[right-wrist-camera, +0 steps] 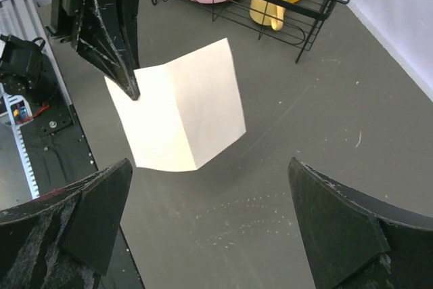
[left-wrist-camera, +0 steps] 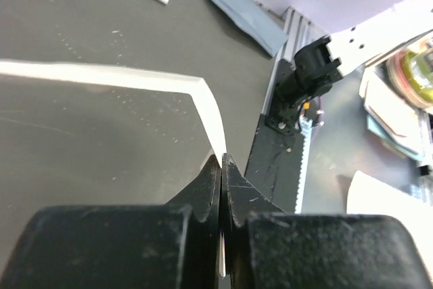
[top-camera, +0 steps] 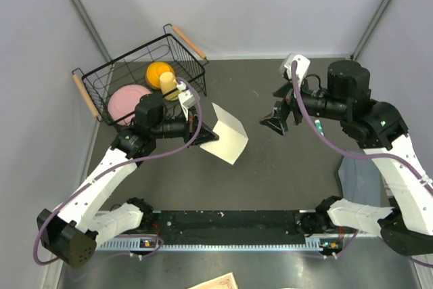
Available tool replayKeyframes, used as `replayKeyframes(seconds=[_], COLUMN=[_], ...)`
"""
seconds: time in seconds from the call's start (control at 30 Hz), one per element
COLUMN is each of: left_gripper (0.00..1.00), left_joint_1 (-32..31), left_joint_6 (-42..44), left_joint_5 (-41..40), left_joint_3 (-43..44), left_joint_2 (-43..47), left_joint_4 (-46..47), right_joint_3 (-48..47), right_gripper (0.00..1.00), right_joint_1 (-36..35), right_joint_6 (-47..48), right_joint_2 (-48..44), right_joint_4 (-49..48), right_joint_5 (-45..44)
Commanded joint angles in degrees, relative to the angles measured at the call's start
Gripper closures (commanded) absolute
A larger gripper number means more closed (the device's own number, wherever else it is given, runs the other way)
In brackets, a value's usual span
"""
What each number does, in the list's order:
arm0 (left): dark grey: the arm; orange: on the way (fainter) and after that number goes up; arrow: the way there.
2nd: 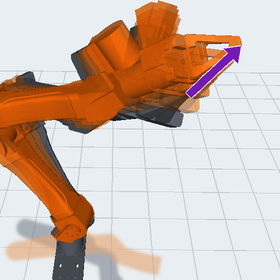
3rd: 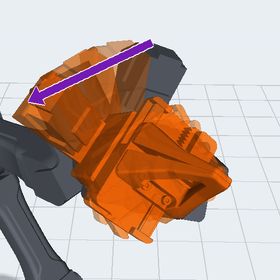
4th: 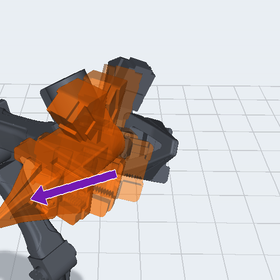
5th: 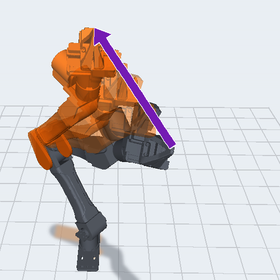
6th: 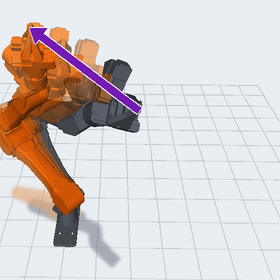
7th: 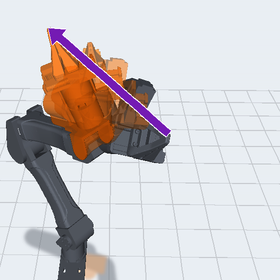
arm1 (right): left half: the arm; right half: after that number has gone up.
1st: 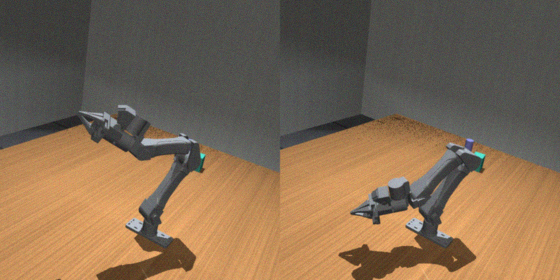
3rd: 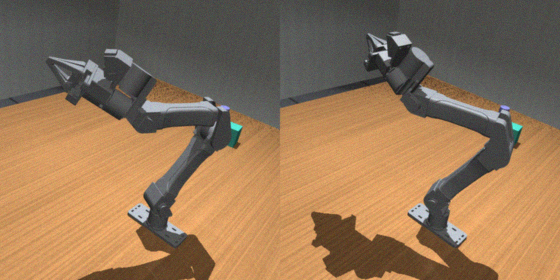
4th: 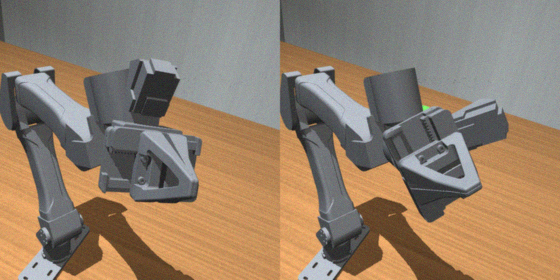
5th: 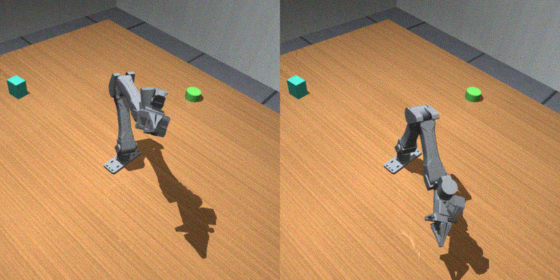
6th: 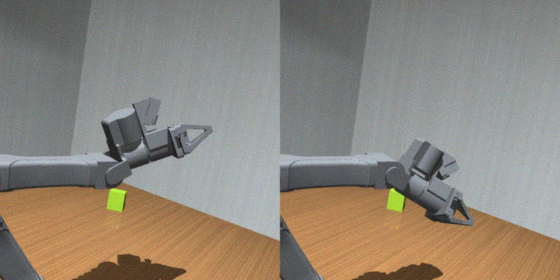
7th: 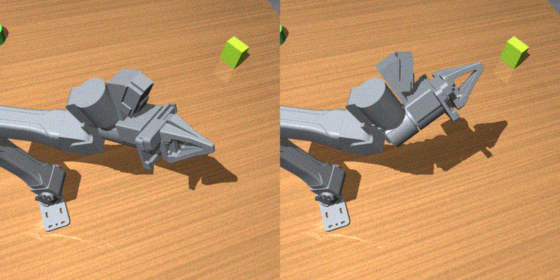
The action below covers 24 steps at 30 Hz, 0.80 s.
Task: Place the letter into the envelope and seal it
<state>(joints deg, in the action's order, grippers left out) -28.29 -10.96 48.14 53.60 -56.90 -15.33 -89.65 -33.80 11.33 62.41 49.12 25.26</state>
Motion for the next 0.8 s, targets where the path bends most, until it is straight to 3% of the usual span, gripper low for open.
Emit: replayKeyframes(seconds=[0.0, 0.23, 0.37, 0.53, 0.73, 0.77], left_gripper=[1.0, 1.0, 1.0, 1.0, 1.0, 1.0], left_joint_1=[0.43, 0.43, 0.26, 0.26, -0.09, -0.27], left_joint_6=[-9.95, -15.75, -16.46, -18.83, -21.55, -21.65], left_joint_5=[5.98, 14.69, 16.02, 16.11, 19.35, 19.45], left_joint_3=[-0.43, -3.76, -3.51, -3.94, -5.61, -5.79], left_joint_2=[-1.54, -2.42, -2.95, -2.77, -2.6, -2.6], left_joint_4=[12.06, 24.54, 27.02, 32.81, 41.86, 42.48], right_joint_3=[-4.75, -3.6, -2.91, 0.6, 2.99, 2.99], right_gripper=[0.01, 0.01, 0.01, 0.02, 0.23, 0.32], right_joint_1=[1.37, 1.37, 0.94, -4.16, -6.89, -6.98], right_joint_6=[3.95, 5.02, 8.34, 13.53, 14.86, 14.77], right_joint_2=[4.47, 8.07, 8.95, 8.08, 7.81, 7.99], right_joint_4=[9.49, 8.02, 6.6, 6.07, 5.02, 4.93], right_joint_5=[1.63, 12.62, 21.03, 17.46, 16.67, 17.02])
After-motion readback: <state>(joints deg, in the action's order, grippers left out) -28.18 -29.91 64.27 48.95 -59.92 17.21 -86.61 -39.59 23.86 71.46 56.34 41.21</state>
